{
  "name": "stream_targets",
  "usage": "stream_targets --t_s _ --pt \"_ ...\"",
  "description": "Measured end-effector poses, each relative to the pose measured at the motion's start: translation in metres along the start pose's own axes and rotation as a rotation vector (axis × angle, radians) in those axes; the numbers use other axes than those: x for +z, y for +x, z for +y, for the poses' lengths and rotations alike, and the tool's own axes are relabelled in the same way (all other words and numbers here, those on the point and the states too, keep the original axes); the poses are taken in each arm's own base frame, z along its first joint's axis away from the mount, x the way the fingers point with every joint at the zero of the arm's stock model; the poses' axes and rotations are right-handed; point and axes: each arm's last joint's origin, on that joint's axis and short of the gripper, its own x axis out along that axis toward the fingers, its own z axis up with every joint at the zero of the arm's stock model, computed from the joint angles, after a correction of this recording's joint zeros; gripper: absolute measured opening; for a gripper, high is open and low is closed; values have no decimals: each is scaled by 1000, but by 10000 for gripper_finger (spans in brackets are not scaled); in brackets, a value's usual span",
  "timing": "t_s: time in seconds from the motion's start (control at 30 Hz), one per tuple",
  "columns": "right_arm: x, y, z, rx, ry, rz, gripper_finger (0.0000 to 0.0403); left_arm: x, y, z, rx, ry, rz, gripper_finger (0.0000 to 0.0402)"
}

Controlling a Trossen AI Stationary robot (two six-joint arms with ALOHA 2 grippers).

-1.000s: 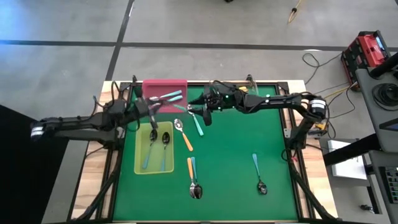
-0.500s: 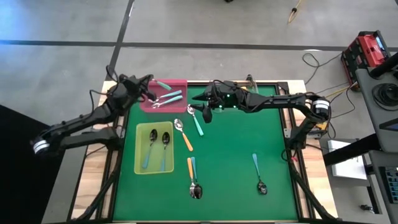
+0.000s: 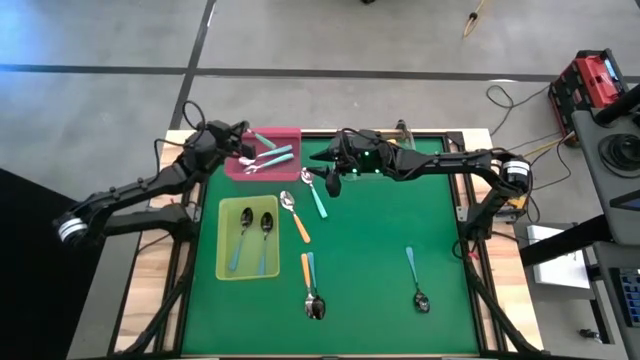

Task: Sort silverware by color (type)
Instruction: Put the light blue spoon into the red bin

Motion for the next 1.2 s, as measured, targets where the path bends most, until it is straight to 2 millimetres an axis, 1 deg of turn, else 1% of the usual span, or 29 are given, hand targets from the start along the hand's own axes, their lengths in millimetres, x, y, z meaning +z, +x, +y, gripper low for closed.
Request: stream_targets --t_s 0.13,0.33,0.7,1.2 --pt "-1 0 0 -1 1 5 183 -5 4 -2 2 -27 27 0" --pt "-3 0 -1 -28 7 24 183 -11 10 -6 -44 -66 68 0" --pt "-3 0 -1 -29 7 24 183 -22 19 -9 -33 -98 125 0" --pt "-3 0 -1 -29 9 31 182 -23 22 -10 -26 -181 125 0"
